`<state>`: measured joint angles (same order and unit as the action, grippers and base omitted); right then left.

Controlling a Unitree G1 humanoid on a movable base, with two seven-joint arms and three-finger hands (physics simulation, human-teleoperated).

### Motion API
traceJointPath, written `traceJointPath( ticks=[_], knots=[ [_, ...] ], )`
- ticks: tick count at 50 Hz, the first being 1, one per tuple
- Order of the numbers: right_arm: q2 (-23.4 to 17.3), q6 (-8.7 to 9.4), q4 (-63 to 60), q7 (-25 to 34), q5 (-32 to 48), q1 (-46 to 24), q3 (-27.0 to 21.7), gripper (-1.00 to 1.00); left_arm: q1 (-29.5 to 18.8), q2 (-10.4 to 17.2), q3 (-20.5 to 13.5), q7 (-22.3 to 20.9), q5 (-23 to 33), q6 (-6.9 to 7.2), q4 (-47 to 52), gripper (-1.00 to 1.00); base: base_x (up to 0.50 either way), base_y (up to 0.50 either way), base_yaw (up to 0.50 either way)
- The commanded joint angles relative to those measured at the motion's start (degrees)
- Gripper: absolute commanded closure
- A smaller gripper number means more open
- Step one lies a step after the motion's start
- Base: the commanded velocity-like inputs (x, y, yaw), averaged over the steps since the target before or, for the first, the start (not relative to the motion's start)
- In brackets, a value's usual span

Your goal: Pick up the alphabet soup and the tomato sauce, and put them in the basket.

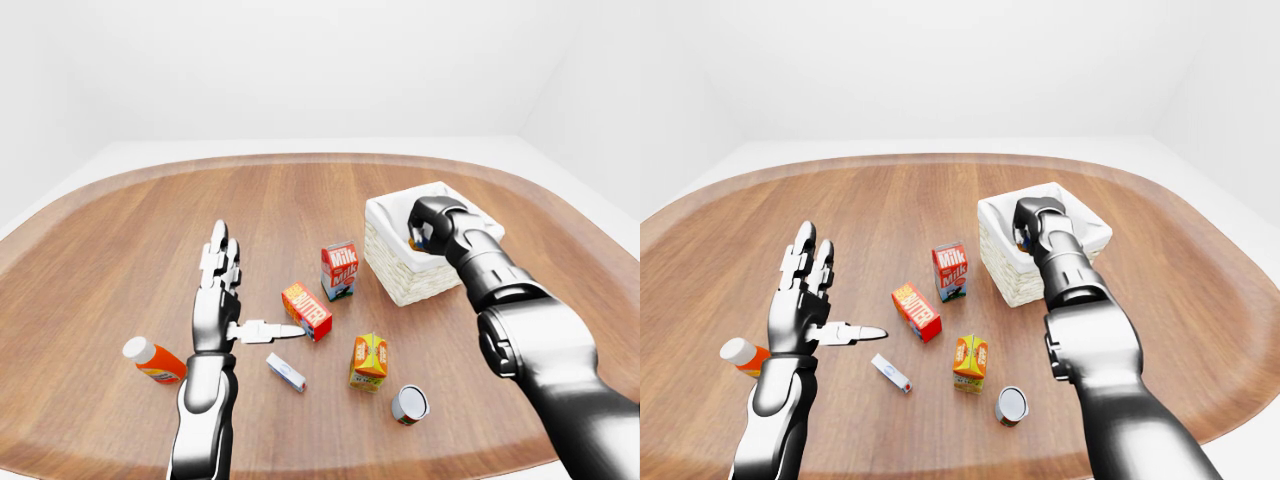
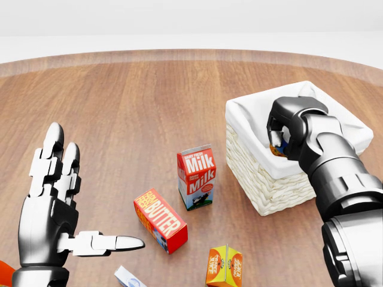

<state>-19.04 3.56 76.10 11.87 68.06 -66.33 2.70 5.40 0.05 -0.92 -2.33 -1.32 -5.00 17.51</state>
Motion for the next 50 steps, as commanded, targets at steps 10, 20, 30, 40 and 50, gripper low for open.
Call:
traceJointPath(
  ticks=[10, 20, 30, 40, 50],
  knots=[
    [-0.3, 0.6, -0.7, -0.6, -0.4, -0.7, 0.0, 1.0, -0.5, 0.1, -0.5, 0.5, 0.4, 0.0, 0.1, -1.0, 0.0, 0.0, 0.0],
    [-0.8, 0.66, -1.1, -0.3, -0.5, -1.0, -0.1, 1.0, -0.5, 0.1, -0.5, 0.5, 0.4, 0.0, 0.1, -1.0, 0.0, 0.0, 0.0],
    [-1.1, 0.75, -1.1, -0.9, -0.5, -1.1, -0.2, 1.0, -0.5, 0.1, -0.5, 0.5, 0.4, 0.0, 0.1, -1.0, 0.0, 0.0, 0.0],
    [-1.2, 1.44, -1.2, -1.5, -0.3, -1.5, -0.2, -1.0, -0.5, 0.1, -0.5, 0.5, 0.4, 0.0, 0.1, -1.0, 0.0, 0.0, 0.0],
    [-1.1, 1.39, -1.1, -1.4, -0.8, -1.2, -0.3, -1.0, -0.5, 0.1, -0.5, 0.5, 0.4, 0.0, 0.1, -1.0, 0.0, 0.0, 0.0]
  ],
)
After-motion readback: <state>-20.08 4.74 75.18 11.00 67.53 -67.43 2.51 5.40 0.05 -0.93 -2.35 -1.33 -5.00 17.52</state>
